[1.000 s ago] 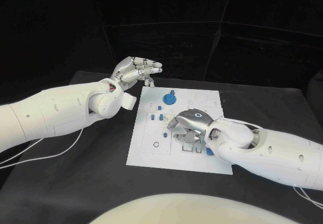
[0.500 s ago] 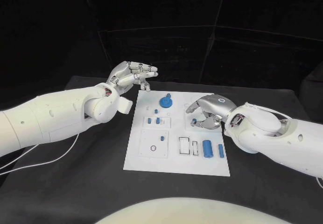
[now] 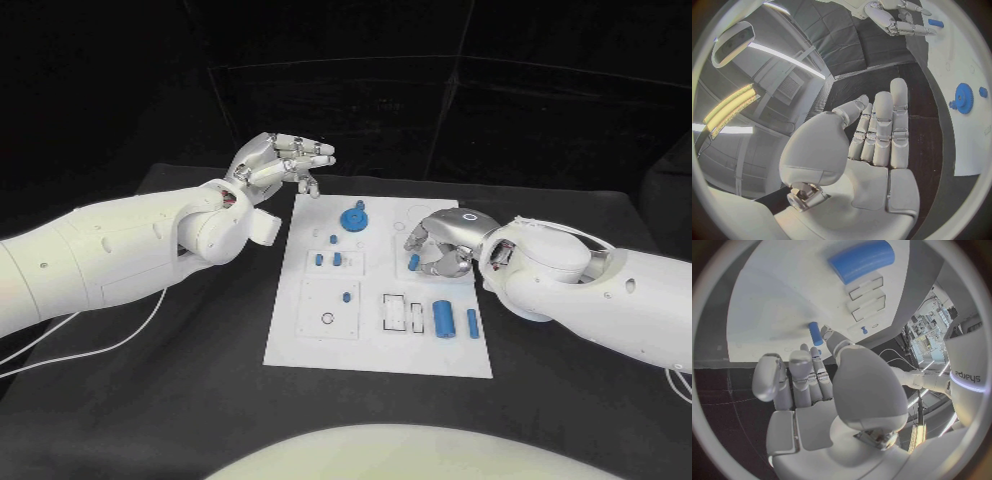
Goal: Assemble the parts on the task board
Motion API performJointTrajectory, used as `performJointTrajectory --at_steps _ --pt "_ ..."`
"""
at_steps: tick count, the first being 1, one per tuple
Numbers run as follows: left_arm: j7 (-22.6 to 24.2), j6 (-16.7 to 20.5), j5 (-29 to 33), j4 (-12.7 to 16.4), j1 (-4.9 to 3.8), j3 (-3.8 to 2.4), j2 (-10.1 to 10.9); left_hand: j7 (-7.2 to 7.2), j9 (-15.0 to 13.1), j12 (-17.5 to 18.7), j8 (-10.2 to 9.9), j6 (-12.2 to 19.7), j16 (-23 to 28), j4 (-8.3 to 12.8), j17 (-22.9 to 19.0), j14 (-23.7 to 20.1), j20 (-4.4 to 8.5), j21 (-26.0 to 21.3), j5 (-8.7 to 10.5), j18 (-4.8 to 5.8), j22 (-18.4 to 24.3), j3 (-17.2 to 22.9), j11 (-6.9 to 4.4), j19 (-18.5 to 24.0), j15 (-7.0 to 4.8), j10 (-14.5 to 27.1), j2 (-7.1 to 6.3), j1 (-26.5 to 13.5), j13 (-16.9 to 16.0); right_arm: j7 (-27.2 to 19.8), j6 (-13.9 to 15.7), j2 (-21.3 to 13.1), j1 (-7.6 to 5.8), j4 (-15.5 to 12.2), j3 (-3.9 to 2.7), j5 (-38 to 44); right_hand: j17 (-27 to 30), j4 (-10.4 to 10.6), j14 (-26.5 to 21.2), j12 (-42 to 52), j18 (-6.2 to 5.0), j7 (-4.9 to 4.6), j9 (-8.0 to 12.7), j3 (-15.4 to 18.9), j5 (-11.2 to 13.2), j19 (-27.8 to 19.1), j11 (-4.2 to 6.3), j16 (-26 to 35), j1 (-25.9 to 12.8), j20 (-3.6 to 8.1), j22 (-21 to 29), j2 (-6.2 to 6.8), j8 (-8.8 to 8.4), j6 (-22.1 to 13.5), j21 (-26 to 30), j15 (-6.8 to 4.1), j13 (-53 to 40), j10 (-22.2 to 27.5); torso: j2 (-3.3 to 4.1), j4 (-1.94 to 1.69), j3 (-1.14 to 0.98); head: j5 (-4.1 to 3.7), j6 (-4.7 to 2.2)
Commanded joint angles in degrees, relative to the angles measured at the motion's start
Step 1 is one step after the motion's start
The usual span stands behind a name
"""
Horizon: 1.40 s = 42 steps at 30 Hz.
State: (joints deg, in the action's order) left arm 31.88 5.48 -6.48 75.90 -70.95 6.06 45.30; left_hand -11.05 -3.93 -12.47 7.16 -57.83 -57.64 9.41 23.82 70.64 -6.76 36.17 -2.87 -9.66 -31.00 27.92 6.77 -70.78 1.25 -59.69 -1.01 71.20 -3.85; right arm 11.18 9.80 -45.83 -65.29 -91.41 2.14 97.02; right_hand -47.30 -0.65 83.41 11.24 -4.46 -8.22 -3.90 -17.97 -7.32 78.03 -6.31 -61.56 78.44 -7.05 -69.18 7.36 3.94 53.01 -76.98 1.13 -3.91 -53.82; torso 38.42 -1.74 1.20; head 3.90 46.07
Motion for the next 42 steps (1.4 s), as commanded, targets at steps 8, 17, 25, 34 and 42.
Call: performJointTrajectory --at_steps 8,17,25,34,42 --pt "0.16 -0.95 0.27 -0.02 -0.08 -0.05 0.01 -0.01 0.07 -0.31 0.26 0.43 0.37 -0.01 -0.05 -0.44 -0.04 -0.36 -0.1 -0.8 0.05 -0.32 0.06 0.55 0.12 0.12 -0.1 -0.33 0.06 0.71 -2.71 0.61 -0.11 0.45 -0.04 0.59 -2.1 0.6 0.73 2.63 0.48 -0.46 -0.55 -2.12 -0.2 2.49 1.25 -2.17 0.74 0.69 -3.44 -2.81 1.34 4.52 -2.29 -1.13 0.08 -7.71 -0.01 0.1 -0.06 0.24 0.2" --pt "0.18 -1.0 0.27 -0.29 -0.07 -0.05 -0.01 -0.01 0.07 -0.31 0.26 0.43 0.37 -0.01 -0.05 -0.44 -0.04 -0.36 -0.1 -0.8 0.05 -0.32 0.06 0.55 0.12 0.12 -0.1 -0.33 0.06 0.09 -1.23 1.0 -0.1 0.53 -0.04 0.38 -3.33 1.17 1.13 1.92 1.0 -0.37 -0.62 -3.82 0.8 3.83 1.81 -3.65 0.31 1.17 -5.83 -3.09 1.8 6.89 -3.91 -1.51 0.19 -11.07 0.0 0.11 -0.04 0.13 0.38" --pt "0.12 -0.93 0.27 -0.42 -0.07 -0.05 -0.01 0.0 0.06 -0.38 0.3 0.42 0.37 0.02 -0.1 -0.45 -0.04 -0.43 -0.1 -0.8 0.11 -0.33 0.05 0.54 0.12 0.13 -0.02 -0.28 0.05 0.71 -0.82 1.2 -0.1 0.86 -0.04 0.35 -3.15 1.44 0.98 0.01 1.03 -1.05 -0.17 -4.54 1.34 3.8 1.3 -3.98 -0.25 1.0 -5.94 -1.91 0.8 6.36 -4.02 -1.17 0.28 -11.12 0.0 0.06 0.0 0.1 0.48" --pt "0.03 -0.96 0.27 -0.5 -0.07 -0.05 0.02 0.0 0.06 -0.38 0.3 0.42 0.37 0.02 -0.1 -0.45 -0.04 -0.43 -0.1 -0.8 0.11 -0.33 0.05 0.54 0.12 0.13 -0.02 -0.28 0.05 1.6 -1.83 1.34 -0.1 0.98 -0.04 0.35 -2.94 1.6 0.82 -1.46 1.01 -1.56 0.08 -4.81 1.62 3.68 0.79 -4.18 -0.7 0.64 -5.88 -0.64 -0.1 5.35 -4.01 -0.76 0.25 -10.56 -0.03 0.09 -0.02 0.1 0.64" --pt "0.01 -1.01 0.27 -0.51 -0.07 -0.05 0.04 -0.02 0.06 -0.41 0.3 0.49 0.38 0.06 -0.13 -0.47 -0.04 -0.47 -0.1 -0.8 0.14 -0.38 0.06 0.53 0.12 0.2 -0.07 -0.27 0.06 1.76 -2.26 1.45 -0.09 0.83 -0.03 0.35 -2.88 1.67 0.78 -1.7 1.0 -1.67 0.1 -4.78 1.69 3.65 0.68 -4.21 -0.85 0.56 -5.87 -0.36 -0.21 5.09 -4.0 -0.67 0.24 -10.44 -0.02 0.08 -0.01 0.12 0.73"
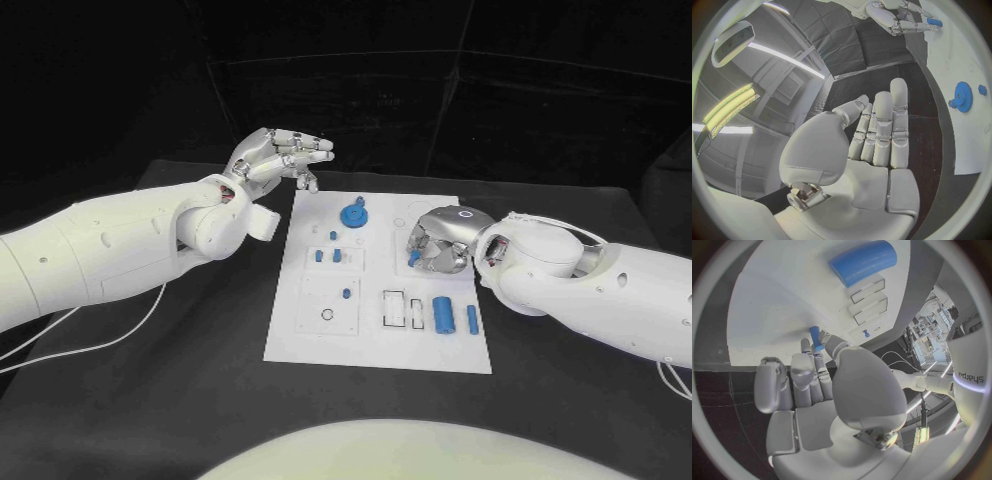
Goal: Assemble the parts on the task board
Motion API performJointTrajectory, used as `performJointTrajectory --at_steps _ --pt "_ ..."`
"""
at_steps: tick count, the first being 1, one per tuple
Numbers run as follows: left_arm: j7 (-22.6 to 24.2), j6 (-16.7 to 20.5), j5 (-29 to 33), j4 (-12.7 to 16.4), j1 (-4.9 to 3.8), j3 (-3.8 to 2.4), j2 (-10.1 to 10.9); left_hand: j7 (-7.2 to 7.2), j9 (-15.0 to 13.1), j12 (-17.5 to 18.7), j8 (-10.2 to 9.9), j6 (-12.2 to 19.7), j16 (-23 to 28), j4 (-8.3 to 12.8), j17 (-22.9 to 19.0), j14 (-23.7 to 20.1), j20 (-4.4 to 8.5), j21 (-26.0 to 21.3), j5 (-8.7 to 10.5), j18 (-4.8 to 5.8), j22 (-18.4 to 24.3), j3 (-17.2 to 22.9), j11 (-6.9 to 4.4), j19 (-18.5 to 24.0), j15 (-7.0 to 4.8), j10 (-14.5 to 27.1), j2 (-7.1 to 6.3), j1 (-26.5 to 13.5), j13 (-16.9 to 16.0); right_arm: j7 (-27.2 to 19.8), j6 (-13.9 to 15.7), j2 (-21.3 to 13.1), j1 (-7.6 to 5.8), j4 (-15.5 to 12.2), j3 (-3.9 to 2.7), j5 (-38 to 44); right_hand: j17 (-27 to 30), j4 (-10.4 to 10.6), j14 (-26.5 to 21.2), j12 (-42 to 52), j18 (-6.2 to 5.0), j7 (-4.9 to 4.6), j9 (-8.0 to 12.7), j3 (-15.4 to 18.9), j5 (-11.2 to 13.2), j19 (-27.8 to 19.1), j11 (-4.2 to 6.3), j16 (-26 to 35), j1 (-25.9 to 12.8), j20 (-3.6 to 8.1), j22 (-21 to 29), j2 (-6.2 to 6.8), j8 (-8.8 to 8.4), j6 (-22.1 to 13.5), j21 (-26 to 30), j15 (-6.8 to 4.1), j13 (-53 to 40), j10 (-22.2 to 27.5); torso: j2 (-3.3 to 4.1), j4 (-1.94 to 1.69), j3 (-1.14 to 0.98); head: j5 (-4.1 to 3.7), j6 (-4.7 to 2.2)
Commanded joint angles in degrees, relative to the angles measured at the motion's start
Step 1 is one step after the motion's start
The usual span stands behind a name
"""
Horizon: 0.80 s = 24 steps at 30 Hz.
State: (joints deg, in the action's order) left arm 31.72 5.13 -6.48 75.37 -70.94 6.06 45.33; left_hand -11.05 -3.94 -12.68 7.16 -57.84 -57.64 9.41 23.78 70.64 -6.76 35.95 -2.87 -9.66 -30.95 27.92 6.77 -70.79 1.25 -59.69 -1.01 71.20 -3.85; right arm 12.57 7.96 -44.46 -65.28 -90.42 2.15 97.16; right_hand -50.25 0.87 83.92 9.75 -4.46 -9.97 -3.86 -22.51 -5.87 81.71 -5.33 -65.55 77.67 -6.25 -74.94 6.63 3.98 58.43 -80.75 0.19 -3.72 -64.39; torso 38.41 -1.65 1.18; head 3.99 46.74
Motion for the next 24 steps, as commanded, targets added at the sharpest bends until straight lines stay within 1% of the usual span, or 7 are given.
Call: performJointTrajectory --at_steps 1,8,10,14,20,24 --pt "0.16 -0.67 0.27 0.02 -0.08 -0.05 0.02 -0.02 0.07 -0.2 0.3 0.49 0.37 0.06 -0.09 -0.47 -0.04 -0.25 -0.1 -0.8 0.1 -0.38 0.07 0.53 0.12 0.21 -0.07 -0.27 0.05 0.34 -0.43 0.09 -0.1 -0.2 -0.04 0.21 0.04 0.15 0.27 -0.22 1.01 0.08 0.07 -0.25 0.25 -0.02 -0.31 -0.25 -0.09 -0.25 -0.13 0.39 -0.25 -0.35 -0.25 0.27 0.04 0.12 -0.01 0.0 0.0 0.04 0.07" --pt "0.13 -0.71 0.27 0.02 -0.08 -0.05 0.04 -0.02 0.07 -0.2 0.3 0.49 0.37 0.06 -0.09 -0.47 -0.04 -0.25 -0.1 -0.8 0.1 -0.38 0.07 0.53 0.12 0.21 -0.07 -0.27 0.05 0.27 -0.29 0.09 -0.1 -0.27 -0.04 0.22 -0.04 0.11 0.26 -0.17 1.04 0.24 -0.05 -0.74 0.14 0.08 -0.14 -0.43 0.26 -0.28 -0.37 0.06 -0.05 -0.01 -0.4 0.22 -0.11 -0.54 -0.03 -0.04 0.0 0.14 0.1" --pt "0.13 -0.73 0.27 0.04 -0.08 -0.05 0.05 -0.02 0.07 -0.2 0.3 0.49 0.37 0.06 -0.09 -0.47 -0.04 -0.25 -0.1 -0.8 0.1 -0.38 0.07 0.53 0.12 0.21 -0.07 -0.27 0.05 0.29 0.02 0.09 -0.1 -0.24 -0.04 0.22 -0.56 -0.19 0.36 0.19 1.18 0.66 -0.28 -1.71 0.34 0.47 0.3 -0.93 1.1 -0.11 -1.11 -0.81 0.44 1.14 -0.87 -0.11 -0.32 -1.93 -0.02 -0.03 0.0 0.12 0.11" --pt "0.12 -0.77 0.27 0.04 -0.08 -0.05 0.06 -0.02 0.07 -0.2 0.3 0.49 0.37 0.06 -0.09 -0.47 -0.04 -0.25 -0.1 -0.8 0.1 -0.38 0.07 0.53 0.12 0.21 -0.07 -0.27 0.05 0.23 0.77 0.13 -0.09 -0.17 -0.04 0.23 -1.89 -0.72 0.69 0.75 1.56 1.51 -0.77 -3.24 1.53 1.4 1.14 -2.12 2.23 0.41 -2.82 -2.37 1.45 3.59 -1.97 -0.76 -0.64 -4.2 -0.01 -0.02 0.01 0.1 0.11" --pt "0.1 -0.84 0.27 0.03 -0.08 -0.05 0.05 -0.02 0.07 -0.2 0.3 0.49 0.37 0.06 -0.09 -0.47 -0.04 -0.25 -0.1 -0.8 0.1 -0.38 0.07 0.53 0.12 0.21 -0.07 -0.27 0.05 0.13 1.83 0.2 -0.09 -0.11 -0.04 0.24 -1.74 -0.79 0.64 0.71 1.62 1.95 -1.05 -4.08 2.42 1.53 1.58 -2.25 2.39 0.81 -3.12 -3.64 1.94 4.99 -2.18 -1.12 -0.76 -5.38 -0.01 -0.03 0.0 0.12 0.18" --pt "0.08 -0.87 0.27 -0.02 -0.08 -0.05 0.05 -0.01 0.06 -0.25 0.32 0.51 0.38 0.12 -0.13 -0.49 -0.04 -0.3 -0.11 -0.81 0.14 -0.38 0.07 0.52 0.12 0.26 -0.02 -0.2 0.05 -0.2 3.45 0.1 -0.09 -0.36 -0.04 0.24 -1.8 -0.94 0.64 0.57 1.66 2.05 -1.1 -4.37 2.58 1.61 1.7 -2.36 2.52 0.92 -3.28 -3.95 2.0 5.28 -2.29 -1.2 -0.75 -5.65 -0.05 0.0 -0.02 0.14 0.22"
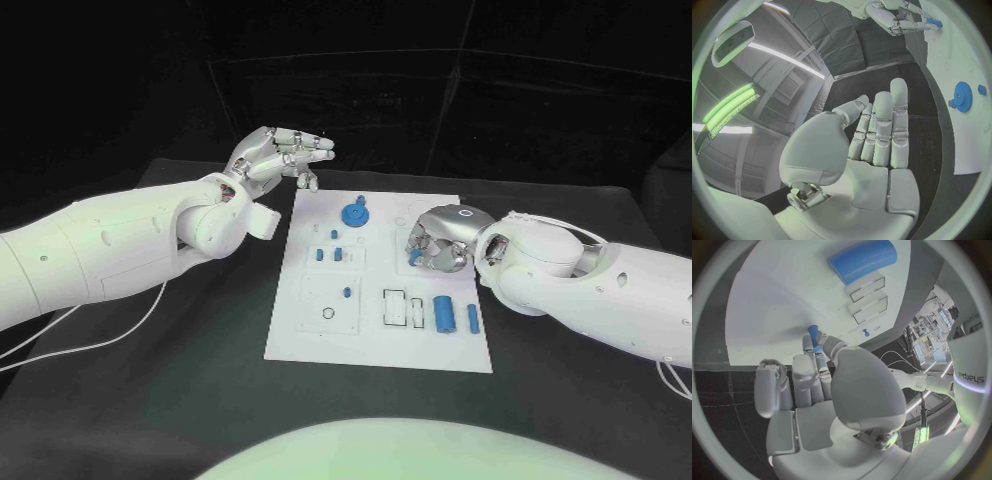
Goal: Assemble the parts on the task board
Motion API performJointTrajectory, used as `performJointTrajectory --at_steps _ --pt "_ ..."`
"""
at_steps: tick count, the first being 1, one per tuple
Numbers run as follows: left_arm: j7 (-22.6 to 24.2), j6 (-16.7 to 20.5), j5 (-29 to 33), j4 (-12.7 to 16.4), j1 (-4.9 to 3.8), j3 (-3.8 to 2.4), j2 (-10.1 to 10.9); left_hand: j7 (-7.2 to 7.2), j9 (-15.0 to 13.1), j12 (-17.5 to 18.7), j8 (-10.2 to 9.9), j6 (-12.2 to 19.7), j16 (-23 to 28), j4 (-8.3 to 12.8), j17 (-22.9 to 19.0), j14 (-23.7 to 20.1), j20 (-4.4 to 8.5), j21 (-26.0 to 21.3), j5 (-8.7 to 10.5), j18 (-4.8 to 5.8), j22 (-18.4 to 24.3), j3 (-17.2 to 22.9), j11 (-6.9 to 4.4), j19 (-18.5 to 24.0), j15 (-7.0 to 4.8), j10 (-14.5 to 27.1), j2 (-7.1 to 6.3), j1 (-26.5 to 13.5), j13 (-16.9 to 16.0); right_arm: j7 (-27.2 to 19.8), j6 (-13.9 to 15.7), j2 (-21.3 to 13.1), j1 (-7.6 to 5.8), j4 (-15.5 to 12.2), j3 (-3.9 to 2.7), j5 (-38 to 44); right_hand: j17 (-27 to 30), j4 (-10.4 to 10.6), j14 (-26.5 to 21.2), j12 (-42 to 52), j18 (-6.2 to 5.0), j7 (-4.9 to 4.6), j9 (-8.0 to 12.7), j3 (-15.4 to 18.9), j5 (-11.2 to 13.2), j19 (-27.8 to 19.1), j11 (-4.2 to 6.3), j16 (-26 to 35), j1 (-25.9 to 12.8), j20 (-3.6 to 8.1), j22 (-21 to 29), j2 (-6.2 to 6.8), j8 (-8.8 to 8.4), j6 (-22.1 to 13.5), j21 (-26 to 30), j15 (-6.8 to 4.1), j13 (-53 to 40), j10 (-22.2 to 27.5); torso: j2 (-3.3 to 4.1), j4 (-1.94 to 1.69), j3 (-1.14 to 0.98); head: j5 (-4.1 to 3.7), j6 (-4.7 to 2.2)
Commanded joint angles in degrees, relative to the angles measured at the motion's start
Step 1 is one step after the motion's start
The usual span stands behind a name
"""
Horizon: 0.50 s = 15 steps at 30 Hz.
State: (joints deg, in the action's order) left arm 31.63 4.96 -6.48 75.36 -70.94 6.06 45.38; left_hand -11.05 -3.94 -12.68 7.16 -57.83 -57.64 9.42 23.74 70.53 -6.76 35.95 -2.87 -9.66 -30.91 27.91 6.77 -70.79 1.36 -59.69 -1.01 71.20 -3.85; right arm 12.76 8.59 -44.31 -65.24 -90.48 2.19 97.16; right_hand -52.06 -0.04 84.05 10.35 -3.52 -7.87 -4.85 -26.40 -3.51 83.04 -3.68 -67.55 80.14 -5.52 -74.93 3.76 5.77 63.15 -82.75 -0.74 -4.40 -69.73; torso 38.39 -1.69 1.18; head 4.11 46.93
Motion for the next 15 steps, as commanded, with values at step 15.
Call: performJointTrajectory --at_steps 15 --pt "-0.14 -0.85 0.27 0.03 -0.08 -0.05 0.07 -0.01 0.06 -0.25 0.32 0.5 0.38 0.11 -0.09 -0.38 -0.04 -0.31 -0.1 -0.81 0.1 -0.37 0.07 0.52 0.01 0.26 -0.02 -0.2 0.06 -1.75 6.57 -3.45 -0.21 -5.42 -1.54 -5.28 0.96 0.02 0.26 -0.99 0.61 -0.17 -0.02 -0.12 0.37 -0.05 -0.13 0.08 -0.91 0.25 -2.81 -0.24 -0.19 0.41 0.0 -0.19 0.2 -0.05 -0.1 -0.02 0.08 -0.27 -0.28"
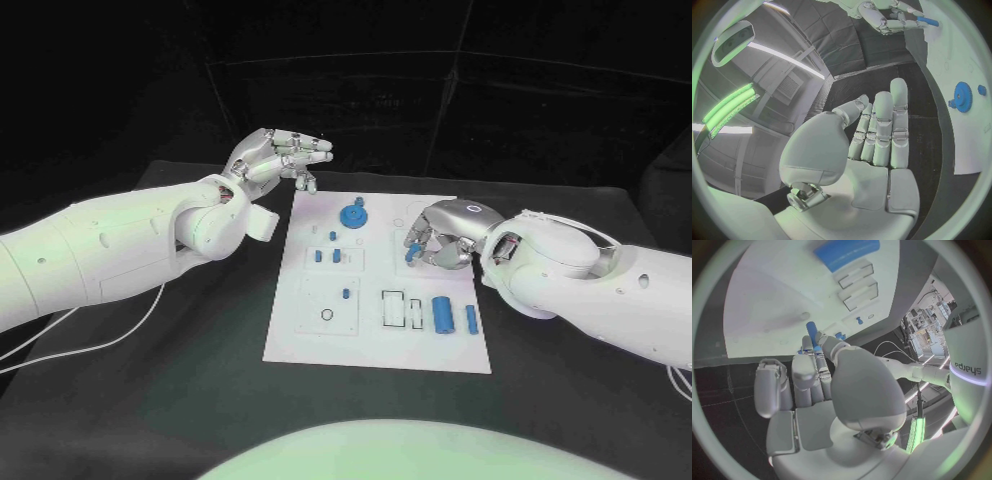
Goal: Assemble the parts on the task board
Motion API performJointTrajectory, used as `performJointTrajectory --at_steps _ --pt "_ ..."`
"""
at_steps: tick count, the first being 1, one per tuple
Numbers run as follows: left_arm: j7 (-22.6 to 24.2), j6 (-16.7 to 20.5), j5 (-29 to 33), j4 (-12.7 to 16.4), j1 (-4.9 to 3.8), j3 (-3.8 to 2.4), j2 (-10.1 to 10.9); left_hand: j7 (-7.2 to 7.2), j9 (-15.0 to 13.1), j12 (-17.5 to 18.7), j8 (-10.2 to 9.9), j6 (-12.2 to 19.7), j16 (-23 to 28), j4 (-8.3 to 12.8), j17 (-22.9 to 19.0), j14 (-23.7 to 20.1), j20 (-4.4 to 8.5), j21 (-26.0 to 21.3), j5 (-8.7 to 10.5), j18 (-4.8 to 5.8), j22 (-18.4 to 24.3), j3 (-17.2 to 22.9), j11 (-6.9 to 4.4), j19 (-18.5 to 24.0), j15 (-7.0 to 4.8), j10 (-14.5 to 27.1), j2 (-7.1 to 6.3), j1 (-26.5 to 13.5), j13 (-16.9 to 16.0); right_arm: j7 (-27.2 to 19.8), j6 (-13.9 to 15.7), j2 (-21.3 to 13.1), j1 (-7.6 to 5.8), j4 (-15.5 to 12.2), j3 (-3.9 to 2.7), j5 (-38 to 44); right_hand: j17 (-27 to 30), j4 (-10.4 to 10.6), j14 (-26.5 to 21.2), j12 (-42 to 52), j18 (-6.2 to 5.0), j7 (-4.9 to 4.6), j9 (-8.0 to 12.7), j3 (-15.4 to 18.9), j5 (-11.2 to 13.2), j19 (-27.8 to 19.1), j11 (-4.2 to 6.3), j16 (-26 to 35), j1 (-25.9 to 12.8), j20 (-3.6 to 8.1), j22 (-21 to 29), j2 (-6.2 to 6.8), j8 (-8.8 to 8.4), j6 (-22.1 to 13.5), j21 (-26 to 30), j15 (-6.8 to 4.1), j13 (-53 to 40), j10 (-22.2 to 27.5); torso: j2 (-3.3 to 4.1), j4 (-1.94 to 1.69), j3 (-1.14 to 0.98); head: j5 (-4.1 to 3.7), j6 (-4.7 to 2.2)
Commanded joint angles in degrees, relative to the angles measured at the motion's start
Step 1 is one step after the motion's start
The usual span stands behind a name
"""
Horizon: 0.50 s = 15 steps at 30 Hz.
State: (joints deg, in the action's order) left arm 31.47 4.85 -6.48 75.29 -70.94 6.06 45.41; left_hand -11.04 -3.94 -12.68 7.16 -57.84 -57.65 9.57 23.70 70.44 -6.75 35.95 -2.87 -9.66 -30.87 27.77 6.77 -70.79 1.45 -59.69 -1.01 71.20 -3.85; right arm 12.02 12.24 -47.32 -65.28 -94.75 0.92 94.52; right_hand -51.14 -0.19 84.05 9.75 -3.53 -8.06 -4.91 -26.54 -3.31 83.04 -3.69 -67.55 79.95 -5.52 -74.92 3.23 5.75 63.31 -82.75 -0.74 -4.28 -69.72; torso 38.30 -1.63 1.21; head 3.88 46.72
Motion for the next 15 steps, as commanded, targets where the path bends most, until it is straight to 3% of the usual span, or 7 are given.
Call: performJointTrajectory --at_steps 1,8,12,15 --pt "0.0 -0.73 0.27 0.11 -0.08 -0.05 0.06 -0.02 0.06 -0.25 0.32 0.51 0.38 -0.04 -0.05 -0.29 -0.04 -0.31 -0.1 -0.81 0.05 -0.22 0.07 0.52 -0.08 0.26 -0.02 -0.2 0.05 -1.07 3.12 -0.71 -0.17 -1.82 -0.46 -2.88 0.02 0.16 0.26 -0.39 0.63 0.02 0.04 0.02 0.15 -0.04 -0.13 0.07 -0.72 0.25 -2.82 0.3 -0.17 0.24 -0.01 -0.2 0.08 -0.06 0.01 -0.08 0.06 -0.06 -0.14" --pt "0.04 -0.71 0.26 0.18 -0.08 -0.04 -0.01 -0.02 0.05 -0.3 0.35 0.5 0.39 -0.03 -0.08 -0.3 -0.05 -0.34 -0.1 -0.81 0.09 -0.24 0.07 0.51 -0.08 0.27 0.03 -0.17 0.05 -2.12 2.73 0.36 -0.17 -5.14 -0.97 -4.87 -0.15 0.1 0.29 -0.45 0.66 0.02 0.04 -0.02 0.04 0.02 -0.1 -0.05 -0.69 0.26 -2.95 0.3 -0.19 0.28 -0.09 -0.19 0.09 -0.12 0.09 -0.08 -0.01 0.02 -0.39" --pt "0.12 -0.78 0.26 0.21 -0.08 -0.05 -0.22 -0.02 0.05 -0.3 0.35 0.5 0.39 -0.03 -0.08 -0.3 -0.05 -0.34 -0.1 -0.81 0.09 -0.24 0.07 0.51 -0.08 0.27 0.03 -0.17 0.05 -3.01 1.81 3.11 -0.14 -5.67 -1.01 -5.75 0.02 0.01 0.27 -0.53 0.64 0.03 0.04 -0.09 -0.11 0.0 -0.09 0.02 -0.6 0.28 -2.9 0.28 -0.22 0.3 -0.06 -0.2 0.11 -0.16 0.16 -0.48 -0.02 0.13 -0.32" --pt "0.15 -0.77 0.26 0.2 -0.08 -0.05 -0.27 -0.02 0.05 -0.3 0.35 0.5 0.39 -0.03 -0.08 -0.3 -0.05 -0.34 -0.1 -0.81 0.09 -0.24 0.07 0.51 -0.08 0.27 0.03 -0.17 0.05 -3.7 1.28 5.17 0.04 -5.41 -0.98 -5.58 0.0 -0.04 0.27 -0.58 0.64 0.02 0.05 -0.12 -0.19 -0.02 -0.1 0.0 -0.56 0.29 -2.88 0.28 -0.24 0.3 -0.05 -0.21 0.12 -0.17 0.08 -0.58 0.04 0.27 -0.19"
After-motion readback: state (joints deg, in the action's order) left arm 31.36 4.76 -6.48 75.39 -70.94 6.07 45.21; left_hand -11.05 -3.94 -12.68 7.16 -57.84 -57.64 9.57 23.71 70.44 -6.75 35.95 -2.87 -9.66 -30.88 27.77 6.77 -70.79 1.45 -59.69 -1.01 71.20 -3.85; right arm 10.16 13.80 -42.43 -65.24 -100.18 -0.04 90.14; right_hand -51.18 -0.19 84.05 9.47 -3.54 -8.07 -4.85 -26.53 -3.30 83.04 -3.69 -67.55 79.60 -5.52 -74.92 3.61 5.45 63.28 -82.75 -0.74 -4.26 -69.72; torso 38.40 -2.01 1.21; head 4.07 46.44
